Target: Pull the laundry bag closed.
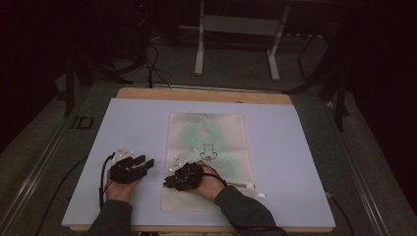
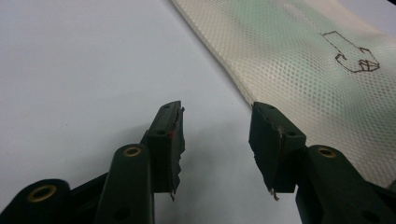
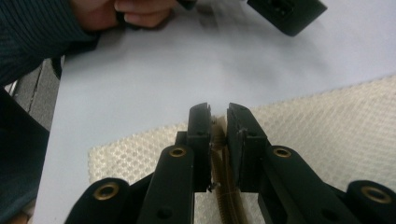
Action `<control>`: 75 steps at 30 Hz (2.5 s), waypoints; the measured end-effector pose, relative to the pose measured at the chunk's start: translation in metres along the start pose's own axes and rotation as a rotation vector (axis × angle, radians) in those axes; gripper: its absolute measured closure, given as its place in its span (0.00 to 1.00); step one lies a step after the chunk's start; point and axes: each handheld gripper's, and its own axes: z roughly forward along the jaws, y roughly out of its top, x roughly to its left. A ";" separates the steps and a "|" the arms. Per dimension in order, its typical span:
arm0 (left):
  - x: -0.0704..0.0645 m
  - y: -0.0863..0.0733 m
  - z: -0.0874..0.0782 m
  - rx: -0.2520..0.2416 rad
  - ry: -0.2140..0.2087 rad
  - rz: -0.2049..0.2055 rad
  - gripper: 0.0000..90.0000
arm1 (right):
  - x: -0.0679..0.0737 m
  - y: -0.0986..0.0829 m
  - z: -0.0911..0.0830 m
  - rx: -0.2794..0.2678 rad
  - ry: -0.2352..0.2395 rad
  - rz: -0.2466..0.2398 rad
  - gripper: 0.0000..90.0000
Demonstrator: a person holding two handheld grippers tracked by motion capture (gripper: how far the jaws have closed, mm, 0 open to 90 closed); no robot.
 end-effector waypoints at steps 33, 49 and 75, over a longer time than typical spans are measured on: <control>-0.037 -0.011 -0.016 0.078 -0.212 0.103 0.98 | -0.003 -0.012 0.005 0.014 0.020 0.016 0.91; -0.053 -0.026 -0.025 0.136 -0.252 0.121 0.98 | -0.005 -0.013 0.005 0.007 0.033 0.025 0.91; -0.069 -0.034 -0.017 0.224 -0.275 0.236 0.99 | -0.006 -0.013 0.006 0.011 0.043 0.033 0.91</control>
